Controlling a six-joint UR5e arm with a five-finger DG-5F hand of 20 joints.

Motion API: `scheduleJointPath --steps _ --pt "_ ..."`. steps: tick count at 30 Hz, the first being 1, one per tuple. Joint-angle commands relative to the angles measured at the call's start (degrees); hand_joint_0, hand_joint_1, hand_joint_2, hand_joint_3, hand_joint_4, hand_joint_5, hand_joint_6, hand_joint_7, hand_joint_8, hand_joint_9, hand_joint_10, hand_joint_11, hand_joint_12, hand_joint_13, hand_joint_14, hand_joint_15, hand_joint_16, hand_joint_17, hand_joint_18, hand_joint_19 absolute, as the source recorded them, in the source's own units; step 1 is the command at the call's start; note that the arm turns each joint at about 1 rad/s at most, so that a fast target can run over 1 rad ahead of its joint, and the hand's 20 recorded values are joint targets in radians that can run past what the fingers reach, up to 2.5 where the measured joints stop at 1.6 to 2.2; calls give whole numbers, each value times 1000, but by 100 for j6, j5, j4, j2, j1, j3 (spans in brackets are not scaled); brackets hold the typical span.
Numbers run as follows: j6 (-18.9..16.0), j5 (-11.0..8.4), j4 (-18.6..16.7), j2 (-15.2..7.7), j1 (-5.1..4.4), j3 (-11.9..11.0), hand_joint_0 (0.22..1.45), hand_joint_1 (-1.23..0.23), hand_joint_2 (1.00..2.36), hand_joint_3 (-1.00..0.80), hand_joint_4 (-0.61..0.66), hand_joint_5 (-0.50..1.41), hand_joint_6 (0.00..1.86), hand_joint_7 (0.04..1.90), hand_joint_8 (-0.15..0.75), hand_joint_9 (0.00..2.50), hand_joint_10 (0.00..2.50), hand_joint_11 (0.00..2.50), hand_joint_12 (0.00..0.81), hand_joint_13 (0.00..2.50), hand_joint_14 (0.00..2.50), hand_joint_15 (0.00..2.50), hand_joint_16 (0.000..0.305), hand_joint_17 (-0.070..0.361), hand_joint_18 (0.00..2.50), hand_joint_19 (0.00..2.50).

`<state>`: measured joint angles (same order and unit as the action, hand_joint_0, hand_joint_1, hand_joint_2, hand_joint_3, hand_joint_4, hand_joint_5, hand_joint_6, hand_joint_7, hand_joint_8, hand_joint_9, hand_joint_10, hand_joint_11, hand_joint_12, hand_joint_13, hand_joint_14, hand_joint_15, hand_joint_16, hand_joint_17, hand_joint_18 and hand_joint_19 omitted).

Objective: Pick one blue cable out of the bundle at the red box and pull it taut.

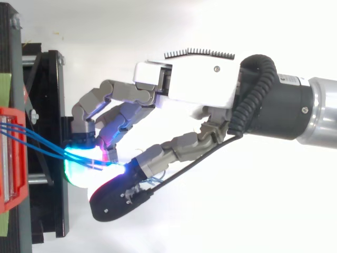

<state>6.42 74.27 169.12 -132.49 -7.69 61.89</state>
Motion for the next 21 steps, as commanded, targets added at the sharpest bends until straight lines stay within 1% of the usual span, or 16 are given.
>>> scheduleJointPath --steps 1,4,7,9,10,11,13,15,16,19,21 --pt "0 0 -10 4 5 8 781 -874 1000 -500 -58 -201 924 942 286 938 13 1069 354 830 18 568 49 110 565 115" --pt "0 0 -10 -5 5 -1 759 -891 1000 -500 0 -199 921 886 280 938 13 1077 353 831 18 571 49 110 574 117" --pt "0 0 -10 -5 5 8 649 -891 1000 -500 24 -196 916 900 284 940 13 1078 356 830 20 579 48 109 573 145" --pt "0 0 -10 -5 5 -1 528 -841 1000 -500 61 -193 915 896 311 948 10 1067 380 836 18 577 52 116 581 181" --pt "0 0 -10 -5 -4 -1 510 -823 1000 -500 66 -192 915 891 322 951 11 1072 386 838 19 578 53 119 587 178" --pt "0 0 -10 4 5 -1 486 -768 1000 -500 81 -190 915 880 334 964 10 1069 396 843 18 579 55 124 591 191" --pt "0 0 -10 -5 5 -1 480 -673 1000 -500 88 -186 912 881 340 972 11 1062 399 847 17 579 56 125 595 200" --pt "0 0 7 4 5 -1 504 -592 1000 -500 79 -185 907 907 337 977 11 1064 399 844 18 588 54 122 583 218" --pt "0 0 7 4 5 -1 505 -592 1000 -500 81 -185 906 918 339 977 11 1063 400 843 18 584 54 122 581 219" --pt "-9 0 7 4 -4 -1 573 -602 1000 -500 73 -185 904 951 321 967 14 1073 384 827 20 591 51 114 553 234" --pt "-9 0 -2 -5 -4 -1 593 -628 1005 -438 64 -184 907 954 318 969 13 1074 383 825 18 592 50 113 552 240"
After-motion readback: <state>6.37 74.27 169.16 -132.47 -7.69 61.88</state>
